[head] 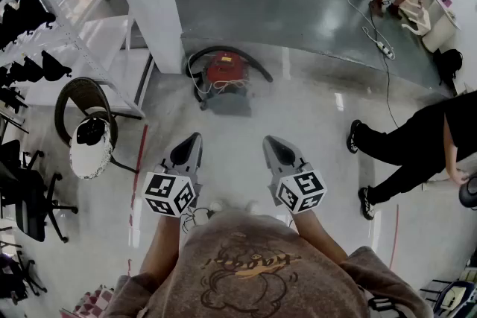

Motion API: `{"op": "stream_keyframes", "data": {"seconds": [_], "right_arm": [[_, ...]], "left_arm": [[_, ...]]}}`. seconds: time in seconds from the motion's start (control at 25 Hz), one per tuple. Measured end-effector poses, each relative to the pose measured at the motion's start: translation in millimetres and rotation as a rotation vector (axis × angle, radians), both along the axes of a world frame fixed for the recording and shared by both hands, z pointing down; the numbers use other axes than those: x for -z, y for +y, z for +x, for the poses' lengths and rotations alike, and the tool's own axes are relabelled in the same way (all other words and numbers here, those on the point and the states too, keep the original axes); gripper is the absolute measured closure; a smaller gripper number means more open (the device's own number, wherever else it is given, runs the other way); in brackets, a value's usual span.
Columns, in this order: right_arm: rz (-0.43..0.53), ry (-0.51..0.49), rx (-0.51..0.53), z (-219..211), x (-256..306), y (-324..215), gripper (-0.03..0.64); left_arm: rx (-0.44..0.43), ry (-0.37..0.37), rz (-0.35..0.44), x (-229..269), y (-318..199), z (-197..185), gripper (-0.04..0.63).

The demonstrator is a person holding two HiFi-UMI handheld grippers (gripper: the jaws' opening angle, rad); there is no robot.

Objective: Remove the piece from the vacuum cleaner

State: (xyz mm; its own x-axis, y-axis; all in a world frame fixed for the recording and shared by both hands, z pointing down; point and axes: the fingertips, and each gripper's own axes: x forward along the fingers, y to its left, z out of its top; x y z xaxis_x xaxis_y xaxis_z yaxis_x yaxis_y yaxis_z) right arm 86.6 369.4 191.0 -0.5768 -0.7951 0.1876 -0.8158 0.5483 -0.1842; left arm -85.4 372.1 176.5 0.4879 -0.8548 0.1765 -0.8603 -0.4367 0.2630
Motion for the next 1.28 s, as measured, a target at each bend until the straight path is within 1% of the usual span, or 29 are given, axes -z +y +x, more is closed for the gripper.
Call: {"op": "stream_keyframes", "data": {"seconds": [0.2, 0.28, 0.44, 0.64, 0.8, 1.08, 1.28], "right_arm": [[0.015, -0.022, -0.02, -4.7, -1.1, -2.8, 0.617], [0.002, -0.033, -0.035, -5.5, -3.9, -2.2, 0.617], [-0.025, -0.021, -0.067, -9.7, -14.8, 4.9, 0.617], [-0.023, -0.025, -0.11, -18.3, -25.4, 11.4, 0.617], [-0.027, -0.019, -0.127, -24.3, -27.8, 6.3, 0.617], [-0.026, -0.025, -0.144, -20.2, -33.4, -27.9, 0.617], [-0.022, -0.032, -0.118, -22.9, -34.8, -69.9, 0.617]], "left_arm": [[-0.005, 0.019, -0.006, -7.6, -2.2, -7.9, 0.593], [-0.008, 0.023, -0.01, -10.4, -2.5, -12.4, 0.592], [-0.03, 0.041, -0.022, -17.3, -3.0, -20.4, 0.593], [-0.079, 0.025, -0.013, -23.6, -8.5, -26.0, 0.593], [-0.098, 0.022, -0.015, -24.5, -20.0, -30.3, 0.592], [-0.109, 0.03, -0.012, -28.5, -50.2, -29.3, 0.593], [-0.111, 0.03, -0.02, -32.6, -86.6, -22.7, 0.592]]}}
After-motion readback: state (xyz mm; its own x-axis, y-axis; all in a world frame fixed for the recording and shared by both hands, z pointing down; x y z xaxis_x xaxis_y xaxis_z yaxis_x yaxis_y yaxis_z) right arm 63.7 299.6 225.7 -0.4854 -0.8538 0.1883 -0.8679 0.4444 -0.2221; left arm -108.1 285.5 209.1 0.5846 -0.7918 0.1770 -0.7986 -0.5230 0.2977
